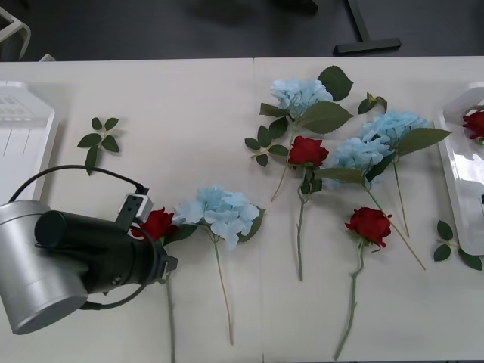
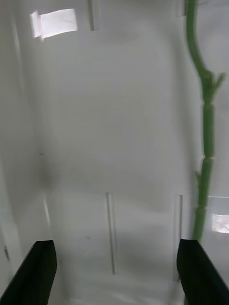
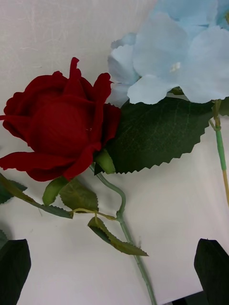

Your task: Place the red flowers into the right box and the blue flowers into the left box. If a person shows an open palm, hand one flower to the person first, then continue sorting.

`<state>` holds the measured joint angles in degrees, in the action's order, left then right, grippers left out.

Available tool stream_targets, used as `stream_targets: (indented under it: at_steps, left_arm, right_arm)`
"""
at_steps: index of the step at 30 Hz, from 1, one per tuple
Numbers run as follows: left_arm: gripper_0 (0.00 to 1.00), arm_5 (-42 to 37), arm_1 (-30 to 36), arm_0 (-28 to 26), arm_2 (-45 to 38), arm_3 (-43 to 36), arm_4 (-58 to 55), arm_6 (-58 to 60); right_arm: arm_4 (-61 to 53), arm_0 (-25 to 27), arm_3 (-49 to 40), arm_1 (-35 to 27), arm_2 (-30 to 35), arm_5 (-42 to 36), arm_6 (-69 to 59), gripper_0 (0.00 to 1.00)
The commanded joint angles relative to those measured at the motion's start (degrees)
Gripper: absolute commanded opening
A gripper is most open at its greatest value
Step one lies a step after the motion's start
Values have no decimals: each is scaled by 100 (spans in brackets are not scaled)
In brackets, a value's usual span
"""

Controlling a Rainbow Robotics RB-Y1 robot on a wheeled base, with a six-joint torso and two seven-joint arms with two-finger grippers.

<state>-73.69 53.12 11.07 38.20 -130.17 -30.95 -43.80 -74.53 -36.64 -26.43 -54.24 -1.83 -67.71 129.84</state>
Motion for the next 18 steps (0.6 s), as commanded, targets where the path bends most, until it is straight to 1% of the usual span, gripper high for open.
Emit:
stream_targets:
  at_steps: [1, 4, 5, 7, 9, 12, 14, 18]
  left_arm:
    - [100, -93, -461, 326, 372, 308, 441, 47]
    - [100, -84, -654, 387, 478, 528, 634, 38]
    - [100, -93, -680, 405, 504, 563, 661, 38]
    - [100, -84, -803, 466, 645, 739, 801, 29]
    - [100, -93, -847, 519, 715, 818, 845, 20]
    - [100, -84, -909, 677, 926, 1055, 916, 29]
    - [100, -66, -909, 695, 970, 1125, 933, 11]
    - [100, 118, -909, 747, 1172, 1415, 916, -41]
  right_arm:
    - [-124, -194, -793, -60, 60, -533, -144, 99]
    - [-159, -194, -1365, -51, -19, -885, -214, 99]
    - [-203, -194, -1470, -51, -54, -929, -249, 99]
    - [-361, -194, -1980, -43, -230, -1078, -399, 99]
    - [-414, -194, -2200, -43, -344, -1087, -469, 99]
    - [-440, -186, -2753, 28, -801, -937, -768, 99]
    - [-414, -194, -2955, 72, -1082, -762, -952, 99]
    - [-387, -186, -3096, 195, -1486, -278, -1119, 99]
